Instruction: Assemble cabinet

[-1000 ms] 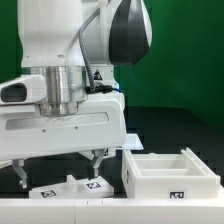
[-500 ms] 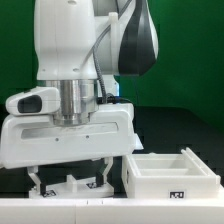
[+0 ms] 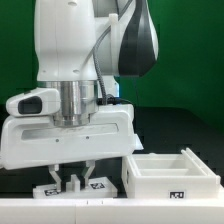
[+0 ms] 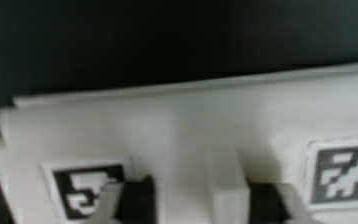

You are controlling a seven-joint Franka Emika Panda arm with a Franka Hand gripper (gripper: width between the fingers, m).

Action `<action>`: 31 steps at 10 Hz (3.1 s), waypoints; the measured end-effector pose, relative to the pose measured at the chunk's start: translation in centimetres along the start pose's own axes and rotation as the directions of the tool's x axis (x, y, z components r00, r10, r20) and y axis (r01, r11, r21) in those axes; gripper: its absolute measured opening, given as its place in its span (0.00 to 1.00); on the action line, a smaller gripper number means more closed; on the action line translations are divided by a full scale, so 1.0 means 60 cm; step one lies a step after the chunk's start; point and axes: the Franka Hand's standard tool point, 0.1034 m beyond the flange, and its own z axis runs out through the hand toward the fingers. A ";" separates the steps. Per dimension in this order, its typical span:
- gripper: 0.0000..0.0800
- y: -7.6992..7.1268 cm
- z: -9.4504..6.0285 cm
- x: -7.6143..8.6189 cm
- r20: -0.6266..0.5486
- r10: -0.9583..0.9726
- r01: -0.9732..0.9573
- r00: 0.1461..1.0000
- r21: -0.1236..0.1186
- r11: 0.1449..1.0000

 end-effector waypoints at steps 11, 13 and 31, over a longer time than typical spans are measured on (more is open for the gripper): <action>0.08 -0.013 -0.087 -0.018 -0.071 0.578 -0.578 0.813 0.010 0.816; 0.08 -0.006 -0.116 -0.040 -0.037 0.779 -0.779 0.626 0.020 0.627; 0.08 -0.311 -0.123 -0.158 0.140 0.982 -0.976 -0.123 -0.194 -0.094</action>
Offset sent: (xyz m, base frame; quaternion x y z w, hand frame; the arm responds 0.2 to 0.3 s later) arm -0.0441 -0.0408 0.0381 -0.0703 -0.0559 0.2144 0.9726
